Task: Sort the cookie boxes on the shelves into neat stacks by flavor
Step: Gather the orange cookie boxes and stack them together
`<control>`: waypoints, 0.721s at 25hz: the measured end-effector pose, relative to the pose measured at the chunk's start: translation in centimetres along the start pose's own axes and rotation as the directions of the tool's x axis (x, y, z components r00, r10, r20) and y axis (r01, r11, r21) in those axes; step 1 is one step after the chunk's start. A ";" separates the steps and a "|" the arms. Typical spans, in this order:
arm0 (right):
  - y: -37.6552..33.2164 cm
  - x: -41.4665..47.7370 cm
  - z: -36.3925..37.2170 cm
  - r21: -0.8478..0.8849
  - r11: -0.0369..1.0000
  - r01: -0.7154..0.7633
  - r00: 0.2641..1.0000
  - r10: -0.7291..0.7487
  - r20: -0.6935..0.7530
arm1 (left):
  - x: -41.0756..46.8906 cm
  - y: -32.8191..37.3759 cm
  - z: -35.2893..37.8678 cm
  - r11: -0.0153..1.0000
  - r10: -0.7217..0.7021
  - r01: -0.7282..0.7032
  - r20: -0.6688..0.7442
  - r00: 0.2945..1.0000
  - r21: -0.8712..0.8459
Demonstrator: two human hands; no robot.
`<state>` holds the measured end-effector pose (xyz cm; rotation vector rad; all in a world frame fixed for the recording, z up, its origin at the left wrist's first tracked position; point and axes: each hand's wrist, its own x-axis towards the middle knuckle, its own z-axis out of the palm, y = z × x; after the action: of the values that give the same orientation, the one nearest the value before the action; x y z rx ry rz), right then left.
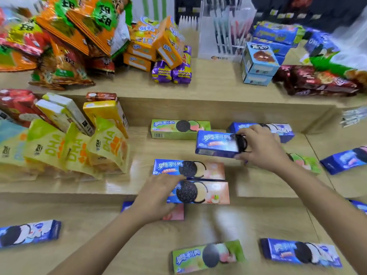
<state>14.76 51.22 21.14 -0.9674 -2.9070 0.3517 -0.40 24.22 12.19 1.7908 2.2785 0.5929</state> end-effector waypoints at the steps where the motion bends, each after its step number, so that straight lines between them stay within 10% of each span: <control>1: -0.6 1.2 0.5 0.010 1.000 0.011 1.000 -0.011 0.021 | 0.4 -0.1 0.3 1.000 -0.016 0.016 -0.003 1.000 -0.011; 18: -4.6 7.0 9.2 0.189 0.980 0.060 0.967 -0.104 0.232 | 0.2 -0.5 2.4 0.998 -0.067 0.067 -0.283 0.957 -0.008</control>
<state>5.30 50.01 13.14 -0.8262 -3.0459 0.7625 0.07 24.79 9.82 1.7165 2.5097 0.8863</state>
